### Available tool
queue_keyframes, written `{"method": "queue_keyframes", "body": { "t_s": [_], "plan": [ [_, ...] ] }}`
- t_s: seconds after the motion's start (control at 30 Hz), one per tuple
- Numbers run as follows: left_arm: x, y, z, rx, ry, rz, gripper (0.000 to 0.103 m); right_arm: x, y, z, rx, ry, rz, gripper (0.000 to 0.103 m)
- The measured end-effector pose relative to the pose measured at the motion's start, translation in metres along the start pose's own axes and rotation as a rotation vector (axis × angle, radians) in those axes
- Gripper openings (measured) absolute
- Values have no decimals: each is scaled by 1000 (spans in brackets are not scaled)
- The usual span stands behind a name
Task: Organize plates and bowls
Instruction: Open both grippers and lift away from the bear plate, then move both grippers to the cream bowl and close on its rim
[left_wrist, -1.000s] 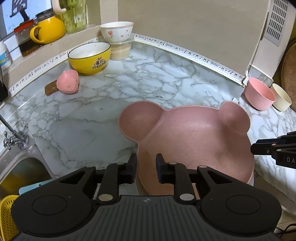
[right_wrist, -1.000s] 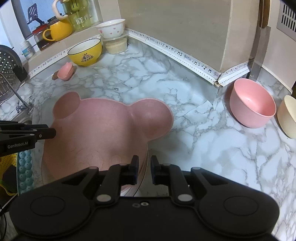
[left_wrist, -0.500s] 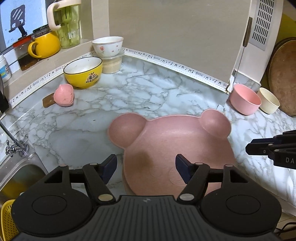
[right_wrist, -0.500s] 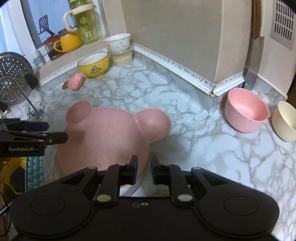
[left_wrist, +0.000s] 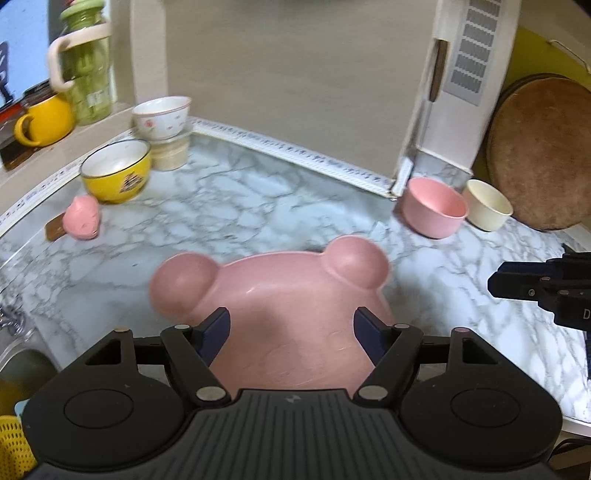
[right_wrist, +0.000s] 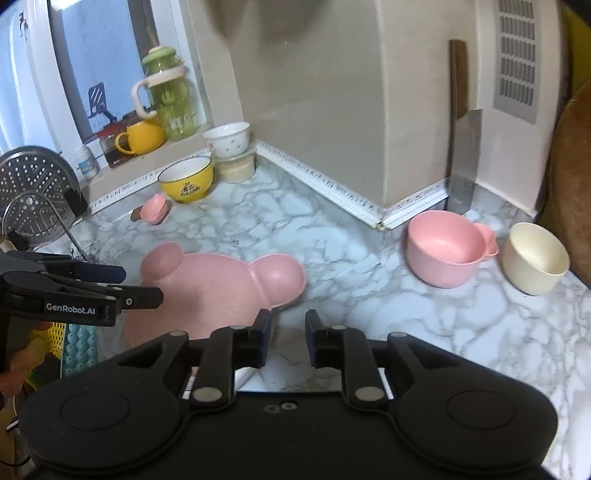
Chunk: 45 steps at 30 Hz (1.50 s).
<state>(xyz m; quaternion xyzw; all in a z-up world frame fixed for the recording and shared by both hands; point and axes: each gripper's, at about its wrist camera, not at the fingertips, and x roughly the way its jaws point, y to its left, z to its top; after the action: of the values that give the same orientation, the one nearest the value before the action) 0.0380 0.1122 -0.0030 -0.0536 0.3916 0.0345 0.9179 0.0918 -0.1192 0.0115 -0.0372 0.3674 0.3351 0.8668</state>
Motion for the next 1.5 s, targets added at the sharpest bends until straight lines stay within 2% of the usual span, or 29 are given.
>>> {"method": "queue_keyframes", "body": {
  "t_s": [0.03, 0.07, 0.1, 0.13, 0.17, 0.2, 0.4, 0.53, 0.63, 0.8, 1.03, 1.2, 1.33, 1.5],
  "plan": [
    [0, -5, 2, 7, -2, -7, 75, -4, -3, 0, -1, -7, -3, 25],
    [1, -10, 3, 13, -3, -13, 77, -7, -7, -1, -2, -10, -9, 41],
    [1, -15, 5, 20, -4, -22, 77, -11, -11, -2, 1, -13, -16, 75],
    [3, -21, 7, 28, -4, -30, 77, -13, -15, -2, 4, -15, -24, 98],
    [5, -28, 9, 35, -3, -38, 77, -17, -19, -3, 14, -32, -39, 96],
    [7, -34, 11, 40, 0, -45, 77, -19, -24, -3, 18, -44, -51, 100],
    [23, -77, 28, 75, -8, -78, 77, -25, -65, 1, 37, -33, -101, 102],
    [41, -105, 46, 54, -3, -106, 77, -32, -99, 7, 28, -30, -181, 102],
    [56, -127, 59, 36, 6, -110, 77, -33, -129, 11, 53, -21, -197, 102],
    [85, -160, 80, 20, 19, -101, 77, -25, -176, 17, 103, -11, -282, 102],
    [125, -201, 107, 20, 49, -119, 77, -8, -229, 26, 180, 47, -330, 102],
    [158, -236, 135, 49, 82, -147, 77, 1, -261, 34, 260, 70, -328, 102],
    [185, -261, 157, 86, 106, -148, 77, 5, -281, 38, 343, 63, -350, 101],
    [222, -280, 180, 84, 158, -176, 77, 13, -300, 43, 379, 39, -403, 101]
  ]
}}
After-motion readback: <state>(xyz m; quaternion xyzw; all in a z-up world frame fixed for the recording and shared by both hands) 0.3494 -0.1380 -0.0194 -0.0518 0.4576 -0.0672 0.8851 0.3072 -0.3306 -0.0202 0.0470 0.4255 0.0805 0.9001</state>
